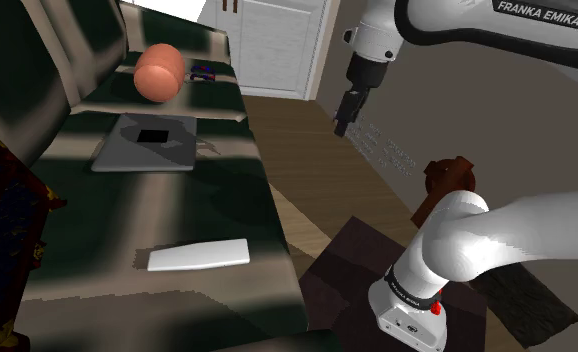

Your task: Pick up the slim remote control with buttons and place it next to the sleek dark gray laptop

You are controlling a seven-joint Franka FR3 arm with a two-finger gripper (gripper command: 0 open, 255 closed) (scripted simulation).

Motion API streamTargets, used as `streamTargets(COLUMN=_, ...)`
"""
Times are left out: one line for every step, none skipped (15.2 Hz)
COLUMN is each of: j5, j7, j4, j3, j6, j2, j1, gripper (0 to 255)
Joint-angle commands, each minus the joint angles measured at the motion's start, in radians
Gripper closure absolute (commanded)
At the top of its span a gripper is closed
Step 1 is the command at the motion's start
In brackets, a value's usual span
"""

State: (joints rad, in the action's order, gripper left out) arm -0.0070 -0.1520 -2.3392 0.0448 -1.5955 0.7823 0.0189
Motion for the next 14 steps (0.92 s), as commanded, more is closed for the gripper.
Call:
streamTargets(j5=0.0, j7=0.0, j4=0.0, j3=0.0, j6=0.0, j2=0.0, j1=0.0, gripper=0)
streamTargets(j5=0.007, j7=-0.003, j4=-0.006, j3=0.01, j6=-0.024, j2=-0.019, j1=-0.011, gripper=0)
streamTargets(j5=0.014, j7=-0.007, j4=-0.012, j3=0.021, j6=-0.049, j2=-0.039, j1=-0.023, gripper=0)
streamTargets(j5=0.021, j7=-0.01, j4=-0.017, j3=0.032, j6=-0.073, j2=-0.059, j1=-0.034, gripper=0)
streamTargets(j5=0.027, j7=-0.014, j4=-0.021, j3=0.042, j6=-0.097, j2=-0.08, j1=-0.045, gripper=0)
streamTargets(j5=0.033, j7=-0.017, j4=-0.024, j3=0.053, j6=-0.121, j2=-0.102, j1=-0.056, gripper=0)
streamTargets(j5=0.039, j7=-0.021, j4=-0.026, j3=0.064, j6=-0.144, j2=-0.124, j1=-0.067, gripper=0)
streamTargets(j5=0.044, j7=-0.024, j4=-0.027, j3=0.075, j6=-0.168, j2=-0.147, j1=-0.077, gripper=0)
streamTargets(j5=0.049, j7=-0.028, j4=-0.028, j3=0.087, j6=-0.191, j2=-0.17, j1=-0.088, gripper=0)
streamTargets(j5=0.054, j7=-0.031, j4=-0.028, j3=0.098, j6=-0.214, j2=-0.194, j1=-0.098, gripper=0)
streamTargets(j5=0.058, j7=-0.034, j4=-0.027, j3=0.109, j6=-0.236, j2=-0.218, j1=-0.108, gripper=0)
streamTargets(j5=0.062, j7=-0.038, j4=-0.025, j3=0.121, j6=-0.258, j2=-0.242, j1=-0.118, gripper=0)
streamTargets(j5=0.065, j7=-0.041, j4=-0.022, j3=0.132, j6=-0.28, j2=-0.268, j1=-0.128, gripper=0)
streamTargets(j5=0.068, j7=-0.044, j4=-0.019, j3=0.144, j6=-0.302, j2=-0.293, j1=-0.137, gripper=0)
